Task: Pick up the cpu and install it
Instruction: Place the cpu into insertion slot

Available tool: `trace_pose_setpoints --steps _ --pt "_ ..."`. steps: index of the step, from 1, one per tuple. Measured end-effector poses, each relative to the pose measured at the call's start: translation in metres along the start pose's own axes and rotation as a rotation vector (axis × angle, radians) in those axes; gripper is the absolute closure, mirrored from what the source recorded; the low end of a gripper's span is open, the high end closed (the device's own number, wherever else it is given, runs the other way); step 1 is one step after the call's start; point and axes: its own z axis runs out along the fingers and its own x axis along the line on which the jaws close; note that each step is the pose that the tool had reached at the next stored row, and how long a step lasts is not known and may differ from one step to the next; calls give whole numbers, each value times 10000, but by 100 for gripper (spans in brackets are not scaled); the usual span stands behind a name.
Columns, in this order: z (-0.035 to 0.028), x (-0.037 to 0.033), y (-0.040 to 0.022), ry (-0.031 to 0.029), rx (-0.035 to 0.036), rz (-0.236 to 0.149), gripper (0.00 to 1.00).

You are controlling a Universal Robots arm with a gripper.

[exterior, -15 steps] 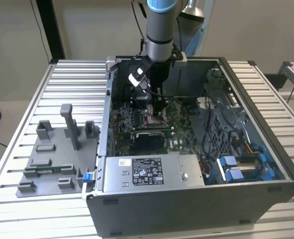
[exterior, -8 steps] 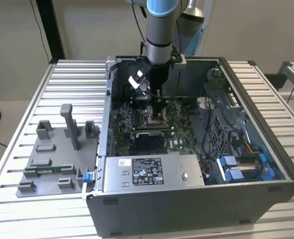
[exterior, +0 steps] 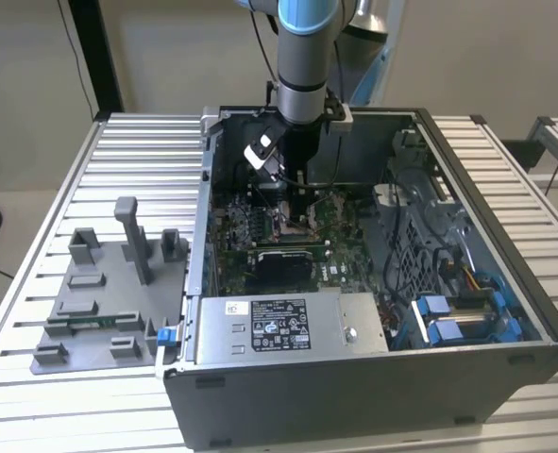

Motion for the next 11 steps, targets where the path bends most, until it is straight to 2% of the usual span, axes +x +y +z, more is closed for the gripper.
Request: trace_pose_setpoints --steps 4,11 --pt "7 0 0 5 -4 0 100" --pt "23 -2 3 -31 -1 -1 100"
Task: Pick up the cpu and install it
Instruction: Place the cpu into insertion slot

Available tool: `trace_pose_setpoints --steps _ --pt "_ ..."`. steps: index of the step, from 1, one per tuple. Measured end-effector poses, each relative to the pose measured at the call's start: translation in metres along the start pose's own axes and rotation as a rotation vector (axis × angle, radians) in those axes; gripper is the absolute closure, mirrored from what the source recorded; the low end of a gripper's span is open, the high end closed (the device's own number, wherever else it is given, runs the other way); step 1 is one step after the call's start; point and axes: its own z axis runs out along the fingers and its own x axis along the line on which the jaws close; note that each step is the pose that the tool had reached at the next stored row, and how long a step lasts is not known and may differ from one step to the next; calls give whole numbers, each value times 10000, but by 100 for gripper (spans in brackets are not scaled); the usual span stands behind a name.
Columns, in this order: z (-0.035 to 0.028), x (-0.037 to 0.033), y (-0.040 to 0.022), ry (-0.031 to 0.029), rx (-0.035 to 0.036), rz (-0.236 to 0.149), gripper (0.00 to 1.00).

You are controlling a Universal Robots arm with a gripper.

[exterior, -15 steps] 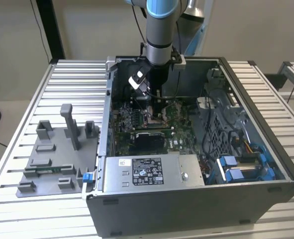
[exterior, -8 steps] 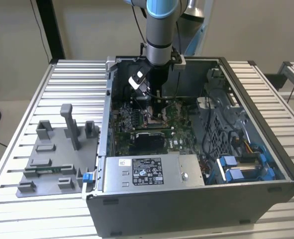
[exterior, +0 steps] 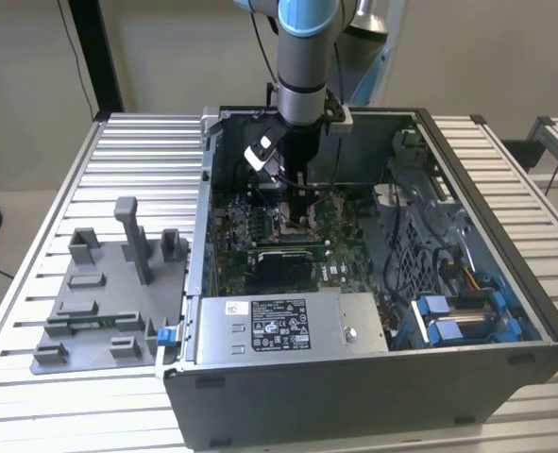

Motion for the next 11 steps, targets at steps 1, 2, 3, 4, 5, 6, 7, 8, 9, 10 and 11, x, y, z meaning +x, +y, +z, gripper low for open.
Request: trace_pose_setpoints --steps 1,2,3,4,5,6,7,8,9,10,11 --pt "4 0 0 -2 -1 0 100" --pt "6 0 0 -7 0 0 100" --pt "7 0 1 -18 0 0 100" --pt "8 0 2 -31 1 0 100" --pt "10 -1 2 -45 0 -1 100" --pt "12 -1 2 -59 -3 -1 100" --pt "15 -1 1 -74 -6 -1 100" --pt "20 -1 2 -86 -9 -3 100" --pt "25 -1 2 -95 -11 -3 100" --pt "32 -2 2 -102 -12 -3 100" --pt "41 -2 1 -105 -14 -4 100"
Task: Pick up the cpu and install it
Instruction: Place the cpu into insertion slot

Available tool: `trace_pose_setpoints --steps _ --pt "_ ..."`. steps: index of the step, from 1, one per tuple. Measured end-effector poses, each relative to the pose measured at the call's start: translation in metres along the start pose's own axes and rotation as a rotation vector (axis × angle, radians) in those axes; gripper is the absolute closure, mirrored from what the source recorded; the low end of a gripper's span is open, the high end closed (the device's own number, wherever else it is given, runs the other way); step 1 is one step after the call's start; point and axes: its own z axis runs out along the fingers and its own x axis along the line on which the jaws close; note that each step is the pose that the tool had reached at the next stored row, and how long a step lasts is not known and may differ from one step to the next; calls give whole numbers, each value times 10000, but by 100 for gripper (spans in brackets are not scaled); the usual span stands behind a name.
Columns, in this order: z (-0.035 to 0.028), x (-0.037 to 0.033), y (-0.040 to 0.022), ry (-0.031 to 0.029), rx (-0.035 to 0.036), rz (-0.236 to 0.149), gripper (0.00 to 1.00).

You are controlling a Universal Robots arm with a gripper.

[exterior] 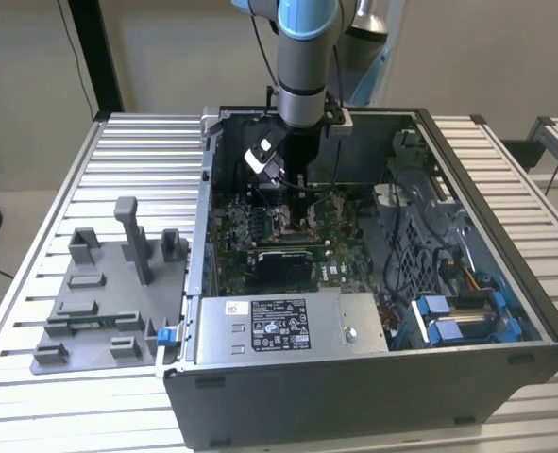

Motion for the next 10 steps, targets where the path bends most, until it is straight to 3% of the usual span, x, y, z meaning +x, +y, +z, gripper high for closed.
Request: trace_pose_setpoints --steps 10 --pt "38 -1 -1 -11 -51 -2 100"
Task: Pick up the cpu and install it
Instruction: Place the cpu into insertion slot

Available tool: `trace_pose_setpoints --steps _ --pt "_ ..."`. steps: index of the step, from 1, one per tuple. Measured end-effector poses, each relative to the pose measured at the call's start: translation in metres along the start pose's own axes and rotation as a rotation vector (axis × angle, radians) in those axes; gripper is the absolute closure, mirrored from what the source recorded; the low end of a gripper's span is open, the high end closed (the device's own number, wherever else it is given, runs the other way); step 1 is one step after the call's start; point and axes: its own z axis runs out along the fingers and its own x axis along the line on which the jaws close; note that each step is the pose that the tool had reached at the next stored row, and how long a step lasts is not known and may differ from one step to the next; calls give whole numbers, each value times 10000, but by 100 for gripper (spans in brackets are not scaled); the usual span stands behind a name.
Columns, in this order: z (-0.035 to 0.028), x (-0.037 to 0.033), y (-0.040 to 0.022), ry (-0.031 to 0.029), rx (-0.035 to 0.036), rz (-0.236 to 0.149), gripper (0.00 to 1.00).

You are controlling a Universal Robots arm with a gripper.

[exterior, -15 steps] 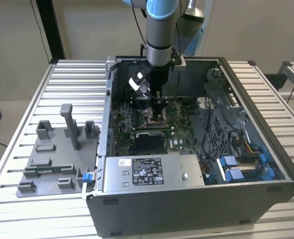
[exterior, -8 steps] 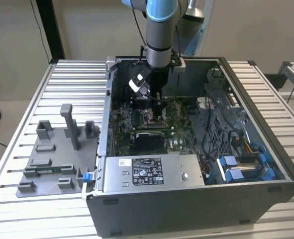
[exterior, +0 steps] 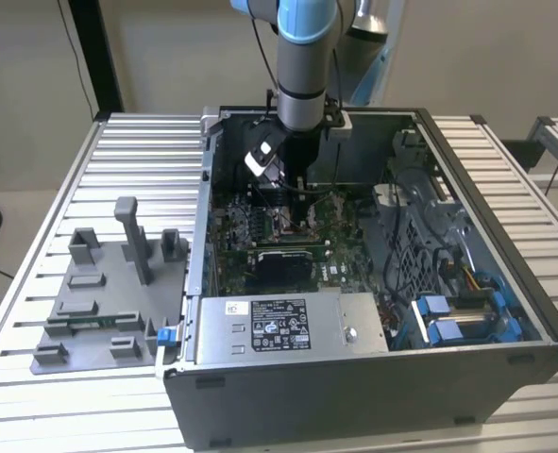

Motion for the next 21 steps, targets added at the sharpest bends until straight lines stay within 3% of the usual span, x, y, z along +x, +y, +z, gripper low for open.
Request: trace_pose_setpoints --steps 21 --pt "49 -9 3 -39 -13 38 100"
